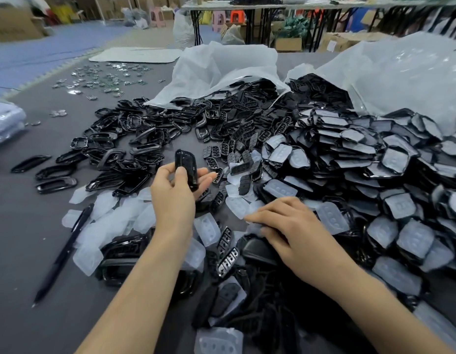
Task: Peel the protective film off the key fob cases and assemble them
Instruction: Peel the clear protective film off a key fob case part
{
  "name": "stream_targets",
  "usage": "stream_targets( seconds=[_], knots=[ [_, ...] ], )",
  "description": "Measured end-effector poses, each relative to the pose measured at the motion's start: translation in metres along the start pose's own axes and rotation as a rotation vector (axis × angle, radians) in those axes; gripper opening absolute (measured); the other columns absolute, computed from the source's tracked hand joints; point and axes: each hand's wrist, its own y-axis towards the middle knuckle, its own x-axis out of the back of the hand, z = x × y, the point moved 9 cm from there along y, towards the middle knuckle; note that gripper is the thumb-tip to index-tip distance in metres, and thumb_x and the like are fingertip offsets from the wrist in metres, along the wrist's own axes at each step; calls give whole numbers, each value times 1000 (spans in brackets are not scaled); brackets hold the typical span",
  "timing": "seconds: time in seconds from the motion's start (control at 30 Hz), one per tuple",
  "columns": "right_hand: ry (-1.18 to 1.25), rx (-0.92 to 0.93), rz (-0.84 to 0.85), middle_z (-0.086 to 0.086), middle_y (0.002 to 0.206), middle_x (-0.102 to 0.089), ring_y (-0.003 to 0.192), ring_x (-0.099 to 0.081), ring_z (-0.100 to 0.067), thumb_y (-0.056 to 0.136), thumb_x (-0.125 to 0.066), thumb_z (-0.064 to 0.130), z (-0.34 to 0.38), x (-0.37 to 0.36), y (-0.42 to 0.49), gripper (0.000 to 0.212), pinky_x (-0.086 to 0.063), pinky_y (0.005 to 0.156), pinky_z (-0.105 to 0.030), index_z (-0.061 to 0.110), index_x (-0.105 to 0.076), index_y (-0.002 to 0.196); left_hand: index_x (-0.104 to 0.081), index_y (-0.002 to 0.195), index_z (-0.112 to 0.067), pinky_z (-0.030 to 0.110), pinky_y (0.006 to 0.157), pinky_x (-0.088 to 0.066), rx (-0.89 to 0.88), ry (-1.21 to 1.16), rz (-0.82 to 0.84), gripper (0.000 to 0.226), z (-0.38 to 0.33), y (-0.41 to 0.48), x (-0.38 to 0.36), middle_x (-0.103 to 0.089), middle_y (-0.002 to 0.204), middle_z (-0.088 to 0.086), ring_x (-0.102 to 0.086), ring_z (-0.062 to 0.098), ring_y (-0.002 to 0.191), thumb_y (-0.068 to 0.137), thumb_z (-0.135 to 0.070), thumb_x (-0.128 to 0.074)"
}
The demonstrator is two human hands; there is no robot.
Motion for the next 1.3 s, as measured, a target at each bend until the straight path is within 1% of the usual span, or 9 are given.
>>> stream_targets(
  seconds=[0.17,0.27,0.37,0.53,0.7,0.97,1.03,1.2,1.3],
  knots=[
    [-141,-165,47,14,99,-53,108,-44,-14,89,-52,55,-10,-5,17,46,-28,101,-32,34,-53,130,-50,99,-13,21,63,-56,-82,109,160,18,-2,-15,-25,-70,84,17,-73,26,73,103,-7,-33],
    [-207,-219,13,11,93,-55,107,-45,-16,87,-52,60,-10,-8,27,42,-26,98,-34,32,-58,118,-47,99,-13,22,62,-56,-71,146,207,17,1,-18,-32,-70,83,17,-73,26,73,103,-8,-31],
    [-205,-237,-66,8,90,-62,100,-47,-18,86,-57,55,-9,-7,32,32,-27,93,-36,28,-62,102,-47,100,-12,20,60,-56,-61,168,228,16,4,-20,-34,-72,79,15,-73,25,73,103,-9,-32],
    [-199,-89,-276,-1,80,-58,85,-54,-26,76,-74,18,4,2,28,9,-44,77,-39,14,-66,78,-48,100,-14,19,58,-55,-68,187,249,16,7,-22,-39,-73,75,9,-73,24,69,103,-9,-34],
    [267,-148,-472,3,86,-57,82,-53,-14,81,-68,5,-15,27,18,11,-42,73,-17,12,-60,77,-48,101,-14,21,60,-56,-63,202,260,16,7,-24,-41,-73,78,10,-74,25,73,104,-11,-33],
    [1245,-399,-418,-5,53,-60,41,-51,-17,84,-67,2,-53,12,11,18,-41,40,-20,8,-51,77,-50,103,-14,18,59,-55,-47,246,306,16,9,-31,-49,-74,76,5,-73,20,71,104,-10,-34],
    [1347,-408,-424,-5,60,-64,47,-61,-18,79,-72,4,-54,8,12,18,-48,45,-20,7,-56,84,-50,105,-12,19,59,-55,-50,252,310,15,8,-31,-49,-73,75,5,-73,21,70,103,-10,-35],
    [1418,-448,-408,-10,81,-66,77,-73,-28,51,-86,28,-56,2,12,53,-56,70,-22,10,-67,97,-51,106,-13,18,59,-55,-40,250,319,17,7,-32,-50,-73,76,4,-74,22,69,104,-10,-35],
    [1349,-446,-412,-6,82,-70,86,-72,-30,63,-85,23,-58,1,11,33,-55,76,-24,18,-73,93,-51,105,-12,18,59,-55,-30,236,322,17,7,-32,-50,-73,76,6,-74,23,70,104,-10,-34]
  ],
)
